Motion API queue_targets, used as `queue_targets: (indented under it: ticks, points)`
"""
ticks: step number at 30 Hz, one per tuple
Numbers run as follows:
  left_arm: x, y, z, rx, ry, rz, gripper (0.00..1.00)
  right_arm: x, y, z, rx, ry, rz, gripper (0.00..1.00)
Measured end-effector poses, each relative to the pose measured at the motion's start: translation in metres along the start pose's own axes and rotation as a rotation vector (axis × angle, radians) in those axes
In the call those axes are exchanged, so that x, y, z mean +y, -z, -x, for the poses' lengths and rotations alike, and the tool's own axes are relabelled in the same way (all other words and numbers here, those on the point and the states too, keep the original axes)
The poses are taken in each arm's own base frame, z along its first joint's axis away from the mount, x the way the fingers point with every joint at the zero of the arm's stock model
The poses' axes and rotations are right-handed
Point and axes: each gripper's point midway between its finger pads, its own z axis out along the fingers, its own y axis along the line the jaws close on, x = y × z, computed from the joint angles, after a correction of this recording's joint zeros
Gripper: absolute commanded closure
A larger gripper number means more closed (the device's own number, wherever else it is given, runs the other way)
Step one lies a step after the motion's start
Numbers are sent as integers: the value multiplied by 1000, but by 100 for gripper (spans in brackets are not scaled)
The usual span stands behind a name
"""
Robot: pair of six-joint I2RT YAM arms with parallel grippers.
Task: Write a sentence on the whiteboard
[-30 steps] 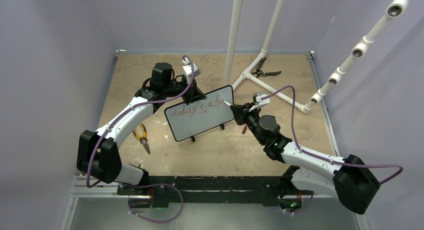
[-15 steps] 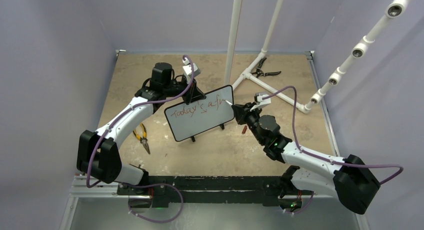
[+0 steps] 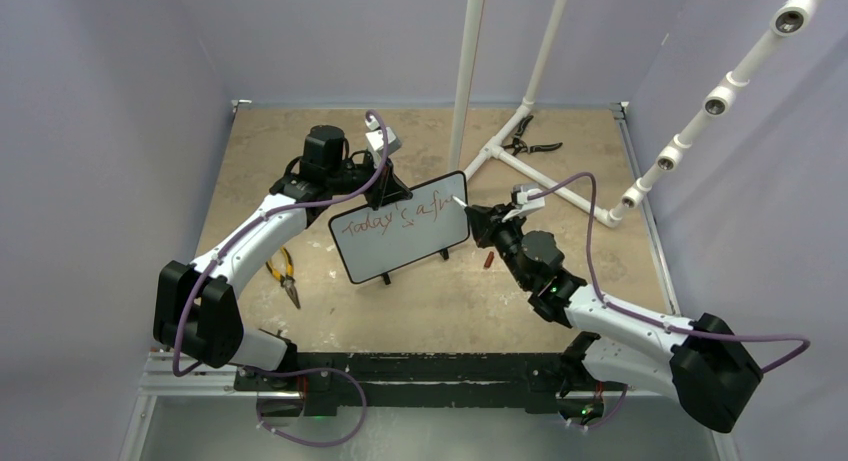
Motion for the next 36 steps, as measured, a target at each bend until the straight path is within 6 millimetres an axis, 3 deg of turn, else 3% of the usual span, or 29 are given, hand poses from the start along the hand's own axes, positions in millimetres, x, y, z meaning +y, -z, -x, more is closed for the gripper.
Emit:
queue_targets:
  ticks: [36]
  points:
    - [1,0,0,0,0,5,100,2,0,-23,69,-19,25,100]
